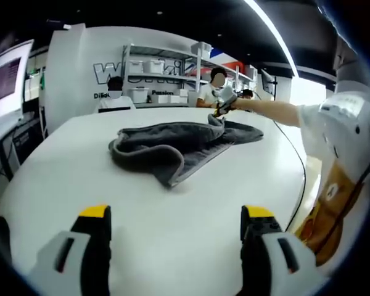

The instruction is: Fold the towel on the table until its edges align and the towel forms a compact rectangular stack.

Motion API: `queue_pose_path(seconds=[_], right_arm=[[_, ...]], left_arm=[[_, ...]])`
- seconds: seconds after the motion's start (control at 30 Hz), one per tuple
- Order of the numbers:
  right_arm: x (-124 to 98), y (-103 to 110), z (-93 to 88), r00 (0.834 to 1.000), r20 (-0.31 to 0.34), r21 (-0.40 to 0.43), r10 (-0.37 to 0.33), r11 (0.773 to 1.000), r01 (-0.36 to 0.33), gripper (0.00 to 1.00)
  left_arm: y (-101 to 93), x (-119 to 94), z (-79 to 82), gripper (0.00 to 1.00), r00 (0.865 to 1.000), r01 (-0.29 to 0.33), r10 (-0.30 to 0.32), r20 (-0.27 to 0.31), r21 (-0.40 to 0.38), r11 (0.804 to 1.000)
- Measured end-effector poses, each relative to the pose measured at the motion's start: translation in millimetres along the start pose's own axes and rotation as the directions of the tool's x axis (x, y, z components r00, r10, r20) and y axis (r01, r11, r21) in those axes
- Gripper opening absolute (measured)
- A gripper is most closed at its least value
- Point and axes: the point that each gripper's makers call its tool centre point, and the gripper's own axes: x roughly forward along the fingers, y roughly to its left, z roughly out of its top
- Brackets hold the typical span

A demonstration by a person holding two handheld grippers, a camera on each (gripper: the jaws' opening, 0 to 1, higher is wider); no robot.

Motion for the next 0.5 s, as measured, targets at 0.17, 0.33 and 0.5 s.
queue_pose_path(seconds=[0.17,0.33,0.5], right_arm=[[1.1,5.1,-0.1,1.000,-0.014,-0.011,0.004,1.000,-0.004,0.03],[-0.3,9.6,-0.4,1.000,-0.013,-0.018,0.009,1.000,-0.009,0.04],[-2.3,2.1,2.7,1.000,0.015,-0.019,-0.020,1.000,0.021,0.15]], left_arm=[[-0.1,1.0,-1.0,0.91,1.000,0.003,-0.003,0.000,-0.003,1.000],[-0.1,0.9,-1.7,0.91,1.000,0.004,-0.004,0.003,-0.006,1.000],[1.1,-0.3,-3.3,0.91,1.000,0.000,0.000,0.004,-0.012,1.000]])
